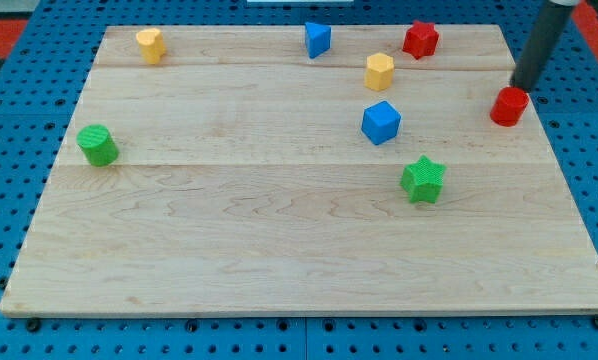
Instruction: Put the red circle parallel to cube
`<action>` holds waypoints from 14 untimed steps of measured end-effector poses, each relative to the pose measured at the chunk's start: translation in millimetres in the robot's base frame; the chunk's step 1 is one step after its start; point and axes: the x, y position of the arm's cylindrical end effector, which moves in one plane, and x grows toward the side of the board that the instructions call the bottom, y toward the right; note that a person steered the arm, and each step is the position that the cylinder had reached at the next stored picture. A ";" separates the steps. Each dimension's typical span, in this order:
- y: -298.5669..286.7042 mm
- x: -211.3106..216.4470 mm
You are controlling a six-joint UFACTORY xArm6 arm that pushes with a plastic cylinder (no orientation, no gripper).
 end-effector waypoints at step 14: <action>-94.8 -1.2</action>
